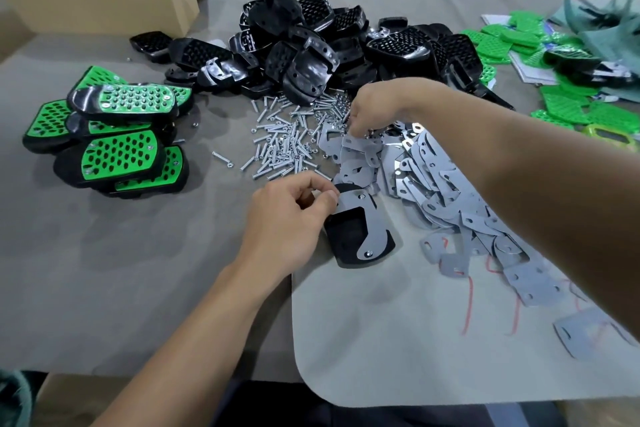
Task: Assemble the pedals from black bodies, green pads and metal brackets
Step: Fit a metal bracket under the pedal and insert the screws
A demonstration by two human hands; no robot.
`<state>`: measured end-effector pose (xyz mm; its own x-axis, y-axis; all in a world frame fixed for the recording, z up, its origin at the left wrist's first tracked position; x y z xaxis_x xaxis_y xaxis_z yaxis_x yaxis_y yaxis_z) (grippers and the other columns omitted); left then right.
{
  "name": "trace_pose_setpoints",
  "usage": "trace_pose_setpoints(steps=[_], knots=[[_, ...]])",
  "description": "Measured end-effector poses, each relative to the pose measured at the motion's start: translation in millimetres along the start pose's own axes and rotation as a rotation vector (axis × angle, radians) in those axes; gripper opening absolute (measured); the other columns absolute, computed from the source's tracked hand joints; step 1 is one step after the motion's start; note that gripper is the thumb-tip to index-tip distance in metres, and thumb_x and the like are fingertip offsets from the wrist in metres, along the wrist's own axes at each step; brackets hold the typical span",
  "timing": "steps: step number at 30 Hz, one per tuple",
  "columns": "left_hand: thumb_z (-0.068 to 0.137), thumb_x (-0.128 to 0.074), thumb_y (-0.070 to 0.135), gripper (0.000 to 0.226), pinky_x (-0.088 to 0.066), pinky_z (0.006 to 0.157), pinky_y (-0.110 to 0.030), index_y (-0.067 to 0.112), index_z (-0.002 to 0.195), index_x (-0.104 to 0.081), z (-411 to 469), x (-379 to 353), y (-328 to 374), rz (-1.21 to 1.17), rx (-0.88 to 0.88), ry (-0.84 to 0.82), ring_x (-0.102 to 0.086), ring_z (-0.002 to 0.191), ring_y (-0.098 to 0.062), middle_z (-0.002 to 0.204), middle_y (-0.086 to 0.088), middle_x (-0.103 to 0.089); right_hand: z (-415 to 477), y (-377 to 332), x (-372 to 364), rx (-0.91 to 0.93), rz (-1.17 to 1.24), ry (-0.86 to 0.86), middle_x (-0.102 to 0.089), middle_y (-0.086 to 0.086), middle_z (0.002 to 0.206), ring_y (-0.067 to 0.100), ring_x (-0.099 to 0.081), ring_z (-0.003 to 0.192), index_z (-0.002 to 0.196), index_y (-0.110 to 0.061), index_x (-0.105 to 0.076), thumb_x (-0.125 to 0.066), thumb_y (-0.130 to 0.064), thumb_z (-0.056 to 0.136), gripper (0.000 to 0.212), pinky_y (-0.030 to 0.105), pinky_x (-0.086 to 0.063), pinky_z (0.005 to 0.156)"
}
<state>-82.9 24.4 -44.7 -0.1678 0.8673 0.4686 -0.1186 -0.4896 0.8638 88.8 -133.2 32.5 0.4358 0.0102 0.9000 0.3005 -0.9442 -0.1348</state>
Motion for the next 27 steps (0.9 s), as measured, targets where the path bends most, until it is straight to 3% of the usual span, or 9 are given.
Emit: trace_pose_setpoints(steps=[3,6,8,12,16,20,22,25,27], knots=[[0.083,-0.067,0.037,0.007,-0.03,0.048,-0.017,0.038,0.078,-0.072,0.0,0.9,1.7,-0.026,-0.003,-0.015,-0.04,0.048,-0.005,0.051,0.013,-0.051,0.2,10.4,3.8,0.014,0.197,0.058,-0.065,0.007,0.083,0.016,-0.05,0.064,0.088,-0.001,-0.071,-0.072,-0.022,0.087,0.021,0.022,-0.044,0.053],[0.083,-0.068,0.035,0.007,-0.031,0.048,-0.016,0.037,0.078,-0.072,0.0,1.4,3.8,-0.027,-0.005,-0.013,-0.04,0.048,-0.004,0.052,0.011,-0.052,-0.8,23.8,11.1,-0.011,0.593,0.144,-0.075,0.01,0.088,0.017,-0.061,0.073,0.086,-0.012,-0.075,-0.079,-0.02,0.086,0.009,0.031,-0.05,0.07],[0.084,-0.068,0.036,0.008,-0.031,0.049,-0.017,0.037,0.077,-0.072,-0.1,1.7,4.6,-0.032,0.005,-0.018,-0.039,0.048,-0.005,0.05,0.013,-0.049,-2.7,30.2,20.0,-0.032,0.793,0.233,-0.074,0.007,0.082,0.016,-0.066,0.069,0.087,-0.015,-0.073,-0.079,-0.016,0.087,0.006,0.03,-0.052,0.067],[0.085,-0.069,0.035,0.008,-0.03,0.049,-0.017,0.035,0.078,-0.073,-1.3,3.5,5.4,-0.061,0.021,-0.022,-0.04,0.048,-0.006,0.051,0.014,-0.05,-19.4,25.6,35.4,0.024,0.914,0.368,-0.076,0.004,0.077,0.014,-0.069,0.066,0.078,-0.018,-0.072,-0.075,-0.007,0.084,0.013,0.026,-0.048,0.062],[0.085,-0.073,0.032,0.007,-0.038,0.055,-0.016,0.039,0.086,-0.073,-5.7,11.1,9.9,-0.117,0.036,0.175,-0.049,0.054,-0.005,0.063,0.007,-0.06,-55.2,5.3,36.7,0.178,1.037,0.354,-0.074,0.006,0.077,0.014,-0.063,0.057,0.074,-0.019,-0.074,-0.077,-0.009,0.084,0.015,0.02,-0.045,0.049],[0.083,-0.082,0.036,0.05,-0.045,0.086,-0.017,0.028,0.129,-0.065,-17.6,24.8,31.3,0.086,-0.346,0.416,-0.058,0.098,-0.004,0.111,0.008,-0.064,-88.8,-14.4,11.3,0.203,1.146,0.367,-0.071,0.006,0.069,0.014,-0.062,0.054,0.082,-0.008,-0.073,-0.072,-0.002,0.085,0.008,0.019,-0.043,0.044],[0.09,-0.079,0.04,0.048,-0.044,0.095,-0.031,0.016,0.13,-0.066,-19.9,23.2,42.7,0.335,-0.585,0.481,-0.055,0.11,-0.018,0.123,-0.004,-0.061,-102.1,-24.1,-8.4,0.192,1.128,0.379,-0.07,0.004,0.066,0.013,-0.062,0.053,0.081,-0.008,-0.074,-0.071,-0.001,0.085,0.009,0.019,-0.043,0.045],[0.094,-0.076,0.034,0.022,-0.041,0.079,-0.037,0.018,0.108,-0.076,-19.2,19.5,53.6,0.477,-0.609,0.494,-0.06,0.091,-0.024,0.099,0.001,-0.071,-120.2,-34.0,-31.3,0.206,1.144,0.385,-0.068,0.005,0.063,0.014,-0.062,0.051,0.08,-0.004,-0.074,-0.071,-0.01,0.088,0.011,0.018,-0.043,0.046],[0.091,-0.074,0.027,0.005,-0.046,0.068,-0.035,0.023,0.09,-0.077,-18.5,20.4,56.6,0.336,-0.47,0.401,-0.062,0.073,-0.022,0.077,0.007,-0.069,-131.3,-35.7,-40.2,0.245,1.249,0.334,-0.071,0.009,0.068,0.017,-0.063,0.056,0.085,-0.002,-0.074,-0.067,-0.028,0.094,0.028,0.019,-0.044,0.049]])
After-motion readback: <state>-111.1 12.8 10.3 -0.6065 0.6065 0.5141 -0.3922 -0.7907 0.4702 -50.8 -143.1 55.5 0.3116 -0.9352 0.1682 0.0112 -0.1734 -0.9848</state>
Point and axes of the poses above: each hand's wrist, its own z-axis towards the middle knuckle, its own x-axis out of the back of the hand, y = z × x, the point moved 2 cm from there along z, towards the middle knuckle
